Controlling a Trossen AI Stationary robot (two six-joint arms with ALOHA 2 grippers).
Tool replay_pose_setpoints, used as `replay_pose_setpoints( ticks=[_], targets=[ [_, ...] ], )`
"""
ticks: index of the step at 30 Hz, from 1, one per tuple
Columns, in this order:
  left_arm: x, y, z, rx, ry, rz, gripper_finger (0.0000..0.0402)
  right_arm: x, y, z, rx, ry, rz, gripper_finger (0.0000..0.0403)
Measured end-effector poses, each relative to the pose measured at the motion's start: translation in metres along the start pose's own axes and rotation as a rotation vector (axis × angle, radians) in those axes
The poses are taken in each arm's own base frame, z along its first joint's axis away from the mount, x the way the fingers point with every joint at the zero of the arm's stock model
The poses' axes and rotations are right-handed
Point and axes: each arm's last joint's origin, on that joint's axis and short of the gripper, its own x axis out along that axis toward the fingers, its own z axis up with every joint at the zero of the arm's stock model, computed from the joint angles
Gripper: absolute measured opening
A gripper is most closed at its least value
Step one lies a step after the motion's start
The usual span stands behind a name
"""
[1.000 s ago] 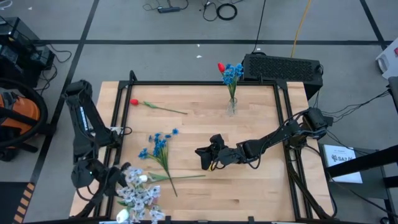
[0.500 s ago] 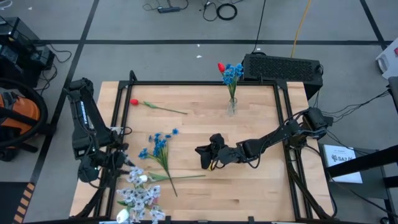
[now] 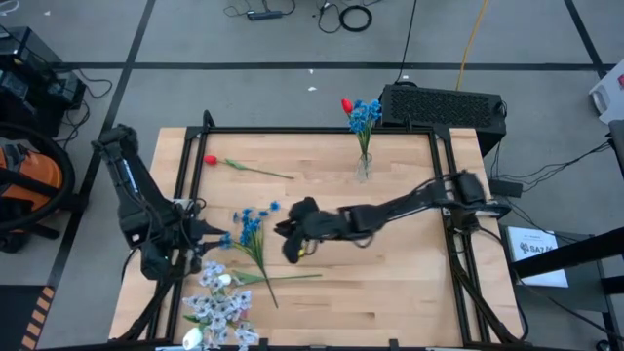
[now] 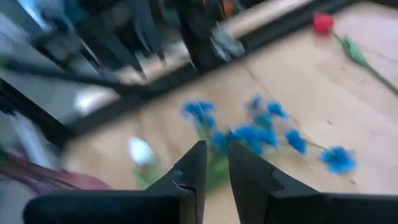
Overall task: Sort flowers into vase by color
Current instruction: Put the blue flowers into the transparent vase
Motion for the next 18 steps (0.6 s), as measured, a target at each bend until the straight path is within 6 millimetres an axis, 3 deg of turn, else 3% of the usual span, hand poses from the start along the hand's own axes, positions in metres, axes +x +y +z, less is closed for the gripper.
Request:
replay_pose_setpoints(
  ticks=[3,9,13,18],
  targets=[
    [0.002,0.001,0.002,-0.025,-0.003,0.02,0.0118,0.019,0.001,0.007,-0.039,0.134,-0.092,0.0059],
    [0.004,0.003,0.003,-0.117,-0.003,0.036,0.0118,0.044,0.002,0.017,0.041,0.279,-0.178,0.0062],
    [0.004,0.002,0.003,-0.14,-0.003,0.034,0.0118,0.065,0.007,0.01,0.047,0.304,-0.116,0.0085],
    [0.004,0.001,0.003,-0.152,-0.005,0.025,0.0118,0.087,0.006,-0.01,0.055,0.353,-0.078,0.0142]
  ],
)
